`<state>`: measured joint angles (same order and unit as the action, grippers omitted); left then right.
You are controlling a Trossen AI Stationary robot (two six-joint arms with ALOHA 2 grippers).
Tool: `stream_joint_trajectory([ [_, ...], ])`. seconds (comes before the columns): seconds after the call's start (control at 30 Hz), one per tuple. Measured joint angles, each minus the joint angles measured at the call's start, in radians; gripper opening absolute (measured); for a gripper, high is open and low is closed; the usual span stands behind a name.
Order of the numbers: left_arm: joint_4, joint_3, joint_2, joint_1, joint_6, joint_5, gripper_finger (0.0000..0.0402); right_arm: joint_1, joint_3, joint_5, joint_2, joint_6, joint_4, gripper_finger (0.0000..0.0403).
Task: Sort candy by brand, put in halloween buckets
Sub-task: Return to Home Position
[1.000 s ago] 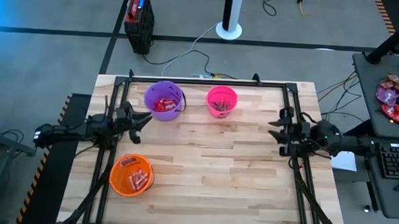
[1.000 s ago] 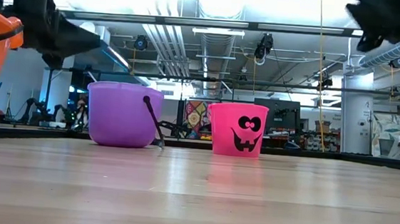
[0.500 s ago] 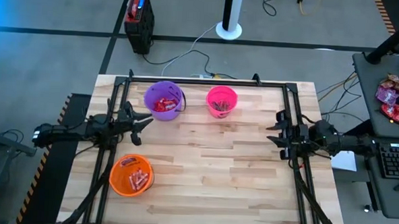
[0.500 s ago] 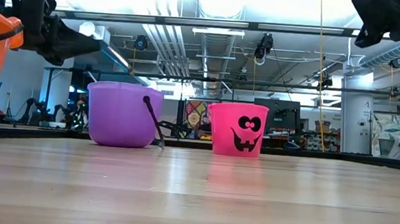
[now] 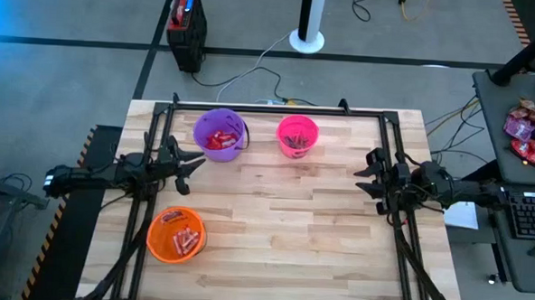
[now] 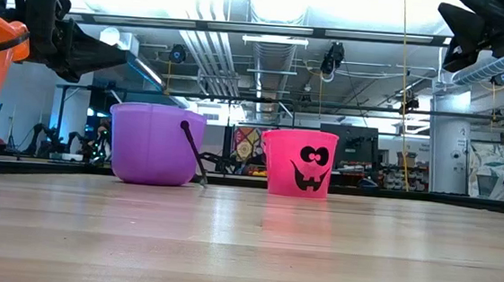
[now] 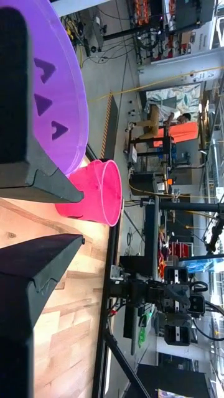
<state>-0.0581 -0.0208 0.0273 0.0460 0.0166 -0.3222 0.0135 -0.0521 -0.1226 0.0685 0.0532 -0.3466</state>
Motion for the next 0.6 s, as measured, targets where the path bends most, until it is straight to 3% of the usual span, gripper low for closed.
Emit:
stream_joint_trajectory([
  [0.6,0.000,-0.001,0.000,0.000,0.000,0.000,0.0075,0.000,0.000,0.000,0.000,-0.001,0.000,0.0124],
])
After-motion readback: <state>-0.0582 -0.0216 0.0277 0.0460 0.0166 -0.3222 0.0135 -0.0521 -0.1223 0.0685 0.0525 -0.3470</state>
